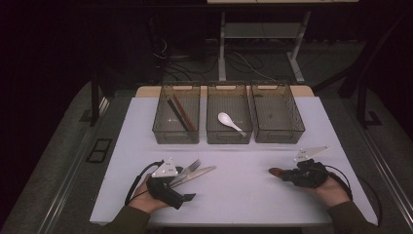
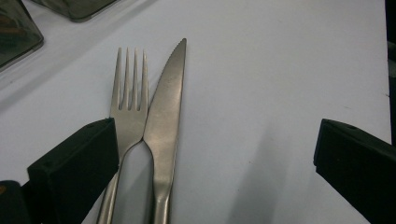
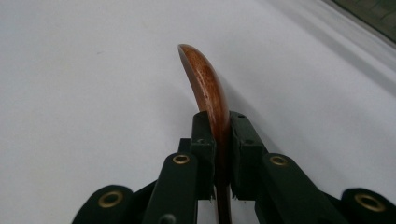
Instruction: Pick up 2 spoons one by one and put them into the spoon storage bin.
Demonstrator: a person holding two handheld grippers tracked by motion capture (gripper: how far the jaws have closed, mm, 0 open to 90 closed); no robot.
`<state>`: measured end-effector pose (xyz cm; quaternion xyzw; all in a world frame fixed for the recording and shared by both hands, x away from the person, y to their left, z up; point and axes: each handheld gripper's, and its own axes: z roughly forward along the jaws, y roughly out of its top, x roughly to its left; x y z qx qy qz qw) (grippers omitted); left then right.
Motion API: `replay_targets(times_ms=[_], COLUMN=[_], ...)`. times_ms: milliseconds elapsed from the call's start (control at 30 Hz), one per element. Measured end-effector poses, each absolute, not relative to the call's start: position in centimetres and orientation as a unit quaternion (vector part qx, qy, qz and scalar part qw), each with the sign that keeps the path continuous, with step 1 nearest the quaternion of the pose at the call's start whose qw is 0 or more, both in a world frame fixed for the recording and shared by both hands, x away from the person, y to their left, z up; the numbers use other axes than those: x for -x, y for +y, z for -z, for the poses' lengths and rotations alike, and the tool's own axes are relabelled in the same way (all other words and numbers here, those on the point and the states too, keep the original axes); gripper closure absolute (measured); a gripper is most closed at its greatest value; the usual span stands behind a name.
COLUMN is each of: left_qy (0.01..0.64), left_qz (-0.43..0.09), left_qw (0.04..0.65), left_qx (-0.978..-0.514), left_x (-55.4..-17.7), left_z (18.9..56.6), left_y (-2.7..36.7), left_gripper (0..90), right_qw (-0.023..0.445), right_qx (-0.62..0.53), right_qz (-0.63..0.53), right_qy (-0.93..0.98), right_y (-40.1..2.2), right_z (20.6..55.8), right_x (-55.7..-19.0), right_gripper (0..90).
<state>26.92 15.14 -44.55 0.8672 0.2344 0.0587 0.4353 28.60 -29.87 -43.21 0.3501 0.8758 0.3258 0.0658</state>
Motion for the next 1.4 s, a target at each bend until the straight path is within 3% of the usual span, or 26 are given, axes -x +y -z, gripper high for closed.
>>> replay_targets(times_ms=[1400], left_qy=[0.245], left_qz=[-0.053], left_qw=[0.442], left_qx=[-0.861], left_x=[-26.9], left_z=[44.7], left_y=[15.0], left_gripper=[0.0], right_qw=[0.08], right_qx=[-0.379], right_qz=[-0.433], right_qy=[0.814], right_y=[-27.3], right_z=[39.6], right_x=[-31.6], right_gripper=[81.7])
